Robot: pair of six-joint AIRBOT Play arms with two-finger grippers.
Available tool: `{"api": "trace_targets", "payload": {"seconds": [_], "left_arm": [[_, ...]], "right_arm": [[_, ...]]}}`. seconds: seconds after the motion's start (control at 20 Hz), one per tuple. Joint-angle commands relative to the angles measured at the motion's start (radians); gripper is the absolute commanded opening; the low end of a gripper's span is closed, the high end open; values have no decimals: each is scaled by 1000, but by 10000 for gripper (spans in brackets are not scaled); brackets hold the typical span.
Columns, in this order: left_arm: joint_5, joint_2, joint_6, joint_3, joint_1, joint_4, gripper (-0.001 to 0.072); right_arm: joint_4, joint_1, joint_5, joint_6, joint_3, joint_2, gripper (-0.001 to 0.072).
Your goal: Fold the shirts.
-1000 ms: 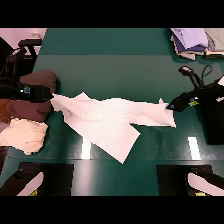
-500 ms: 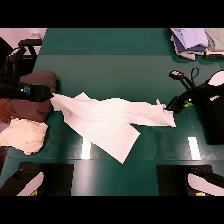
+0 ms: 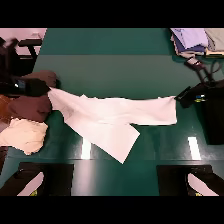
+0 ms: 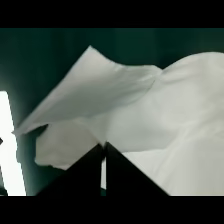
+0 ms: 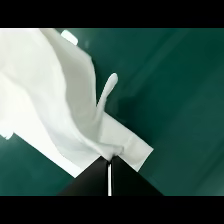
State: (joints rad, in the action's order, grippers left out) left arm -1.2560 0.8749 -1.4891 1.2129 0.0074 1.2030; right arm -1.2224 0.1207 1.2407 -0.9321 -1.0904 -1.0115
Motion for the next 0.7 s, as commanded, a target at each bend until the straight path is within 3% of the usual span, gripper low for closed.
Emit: {"api": "trace_targets", "payload": {"seconds": [0.0,0.35,0.65], "left_arm": [[16,-26,-4,221,0,3,22],[27,-26,-60,973,0,28,22],[125,-26,-131,1139,0,24,21]], "right_arm": [[-9,-36,-42,-150,-79,129,14],[-10,-165,-39,-356,-571,258,12],[-8,-328,139,-388,-962,201,12]]}}
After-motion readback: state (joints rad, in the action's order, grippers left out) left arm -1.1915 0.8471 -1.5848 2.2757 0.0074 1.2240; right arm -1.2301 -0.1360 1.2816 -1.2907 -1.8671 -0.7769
